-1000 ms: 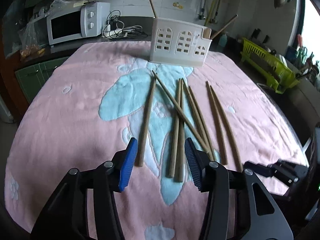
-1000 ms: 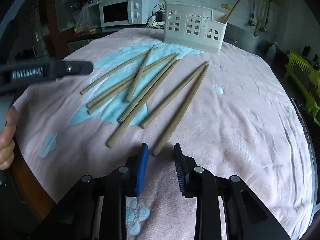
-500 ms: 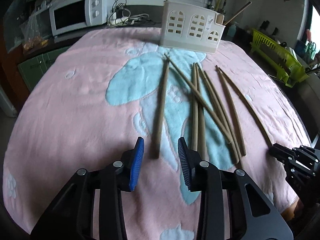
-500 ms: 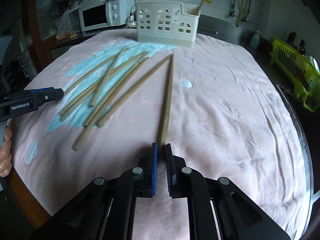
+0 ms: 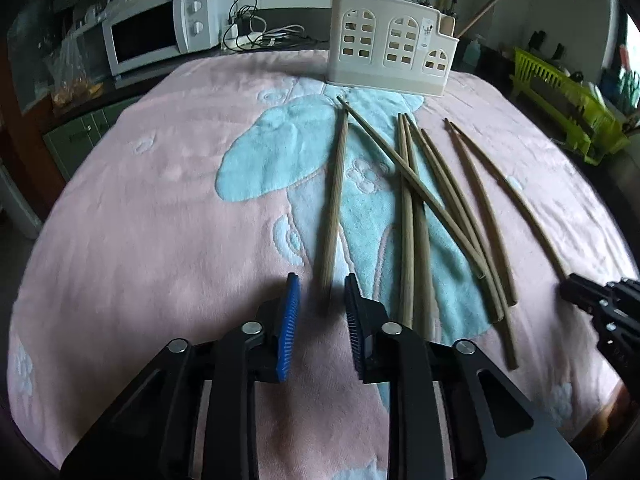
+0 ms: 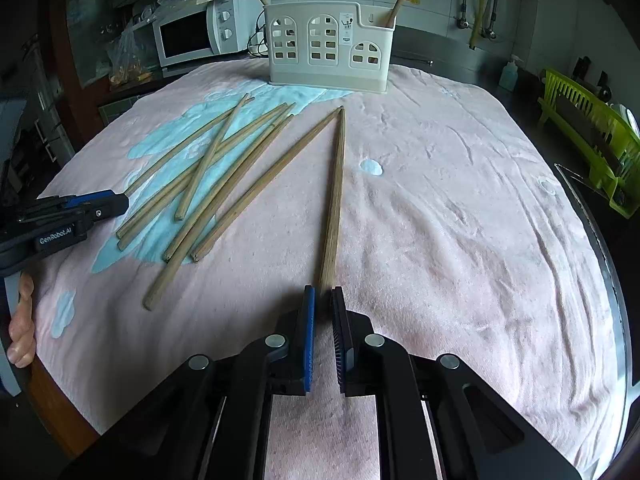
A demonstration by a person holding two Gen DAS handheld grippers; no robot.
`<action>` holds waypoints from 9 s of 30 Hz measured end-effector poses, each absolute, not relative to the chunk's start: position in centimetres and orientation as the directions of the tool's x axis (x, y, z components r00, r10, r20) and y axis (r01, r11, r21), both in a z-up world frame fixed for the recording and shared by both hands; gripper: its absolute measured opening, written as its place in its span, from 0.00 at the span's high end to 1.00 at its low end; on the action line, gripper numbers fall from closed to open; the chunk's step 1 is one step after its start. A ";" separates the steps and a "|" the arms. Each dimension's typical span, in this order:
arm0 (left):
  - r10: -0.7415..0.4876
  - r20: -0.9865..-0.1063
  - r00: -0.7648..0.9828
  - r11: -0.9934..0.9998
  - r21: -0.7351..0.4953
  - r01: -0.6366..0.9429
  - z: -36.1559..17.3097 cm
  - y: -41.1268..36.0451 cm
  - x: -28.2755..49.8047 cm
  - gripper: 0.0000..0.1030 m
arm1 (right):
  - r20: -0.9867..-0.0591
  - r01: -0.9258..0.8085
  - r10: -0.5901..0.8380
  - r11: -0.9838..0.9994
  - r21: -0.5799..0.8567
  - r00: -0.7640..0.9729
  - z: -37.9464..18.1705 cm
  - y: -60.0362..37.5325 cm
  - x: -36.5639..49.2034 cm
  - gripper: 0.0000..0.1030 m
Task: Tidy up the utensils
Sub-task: 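Close the right gripper on a chopstick while the left gripper grasps another, then lift the right tool's chopstick toward the white holder while the left carries its own, then lower the right tool's chopstick into the holder while the left lowers its own, then open both grippers and move them back down to the remaining chopsticks, then close the right gripper on a chopstick while the left gripper grasps another, then lift the right tool's chopstick toward the holder while the left carries its own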
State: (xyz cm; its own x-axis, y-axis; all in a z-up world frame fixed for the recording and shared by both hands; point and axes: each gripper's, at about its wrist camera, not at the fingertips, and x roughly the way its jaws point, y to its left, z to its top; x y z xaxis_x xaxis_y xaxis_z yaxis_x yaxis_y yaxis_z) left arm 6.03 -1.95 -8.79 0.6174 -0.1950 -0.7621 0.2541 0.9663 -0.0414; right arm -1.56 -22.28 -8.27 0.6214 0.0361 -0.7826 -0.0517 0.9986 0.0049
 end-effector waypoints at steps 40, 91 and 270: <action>-0.301 -0.362 0.882 0.953 -0.106 0.282 1.9 -1.2 9.0 0.95 | -0.464 -0.055 0.039 0.998 -0.020 0.885 6.1 -25.1 3.2 0.93; -0.433 -0.246 0.867 0.899 -0.055 0.434 21.7 -7.3 18.0 0.95 | -0.406 -0.157 0.138 0.987 -0.014 0.904 23.1 -29.3 17.9 0.94; -0.288 -0.478 0.830 0.956 -0.191 0.222 0.6 -4.3 8.1 0.95 | -0.566 -0.132 0.151 0.988 0.074 0.811 3.2 -24.7 5.5 0.93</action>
